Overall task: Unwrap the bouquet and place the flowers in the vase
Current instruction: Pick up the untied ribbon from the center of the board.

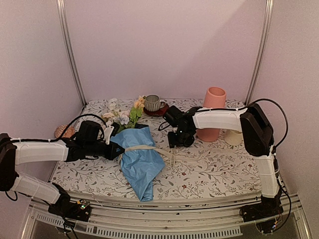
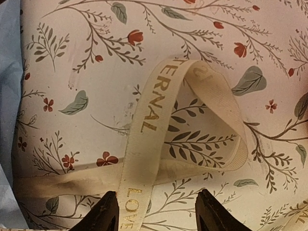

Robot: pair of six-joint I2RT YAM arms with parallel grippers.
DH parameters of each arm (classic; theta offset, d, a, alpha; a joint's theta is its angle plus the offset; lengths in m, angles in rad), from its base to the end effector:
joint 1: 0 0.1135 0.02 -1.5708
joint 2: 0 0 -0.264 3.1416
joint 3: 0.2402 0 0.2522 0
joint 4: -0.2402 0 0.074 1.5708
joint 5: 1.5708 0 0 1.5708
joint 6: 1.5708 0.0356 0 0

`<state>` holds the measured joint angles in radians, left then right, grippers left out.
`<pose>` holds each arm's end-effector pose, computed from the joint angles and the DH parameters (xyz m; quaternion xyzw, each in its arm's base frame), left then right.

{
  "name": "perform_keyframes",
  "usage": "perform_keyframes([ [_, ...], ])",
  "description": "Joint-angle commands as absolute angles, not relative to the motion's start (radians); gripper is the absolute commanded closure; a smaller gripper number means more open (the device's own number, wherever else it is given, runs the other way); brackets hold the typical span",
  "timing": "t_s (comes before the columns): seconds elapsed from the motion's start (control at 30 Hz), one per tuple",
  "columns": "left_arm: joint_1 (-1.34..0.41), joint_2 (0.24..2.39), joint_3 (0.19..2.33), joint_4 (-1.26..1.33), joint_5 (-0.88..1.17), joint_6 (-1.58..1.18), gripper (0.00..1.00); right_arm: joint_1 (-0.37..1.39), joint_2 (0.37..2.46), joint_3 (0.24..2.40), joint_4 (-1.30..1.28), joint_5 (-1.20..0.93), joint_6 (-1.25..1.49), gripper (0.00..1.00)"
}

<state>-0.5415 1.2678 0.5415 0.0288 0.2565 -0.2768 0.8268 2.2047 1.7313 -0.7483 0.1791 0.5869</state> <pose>0.2073 -0.1352 0.1780 0.1722 0.8837 -0.2732 0.3387 0.3155 0.3334 0.1655 -0.1019 0.9757 0.0454 0.1887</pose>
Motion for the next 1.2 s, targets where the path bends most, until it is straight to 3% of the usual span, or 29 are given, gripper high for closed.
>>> perform_keyframes([
  [0.0, -0.546, 1.253, 0.548, 0.025, 0.255, -0.270, 1.00, 0.844, 2.244, 1.770, -0.766, 0.172, 0.599, 0.45],
  [0.47, -0.548, 1.253, 0.544, 0.026, 0.252, -0.268, 1.00, 0.853, 2.307, 1.789, -0.793, 0.195, 0.627, 0.50],
  [0.7, -0.548, 1.252, 0.545, 0.026, 0.250, -0.267, 1.00, 0.853, 2.332, 1.789, -0.801, 0.210, 0.630, 0.68],
  [0.77, -0.548, 1.250, 0.546, 0.026, 0.249, -0.265, 1.00, 0.853, 2.334, 1.790, -0.802, 0.215, 0.628, 0.85],
  [0.83, -0.547, 1.249, 0.545, 0.026, 0.249, -0.265, 1.00, 0.853, 2.324, 1.793, -0.805, 0.220, 0.631, 0.96],
  [1.17, -0.547, 1.250, 0.546, 0.025, 0.247, -0.259, 1.00, 0.801, 2.190, 1.822, -0.745, 0.286, 0.598, 0.98],
])
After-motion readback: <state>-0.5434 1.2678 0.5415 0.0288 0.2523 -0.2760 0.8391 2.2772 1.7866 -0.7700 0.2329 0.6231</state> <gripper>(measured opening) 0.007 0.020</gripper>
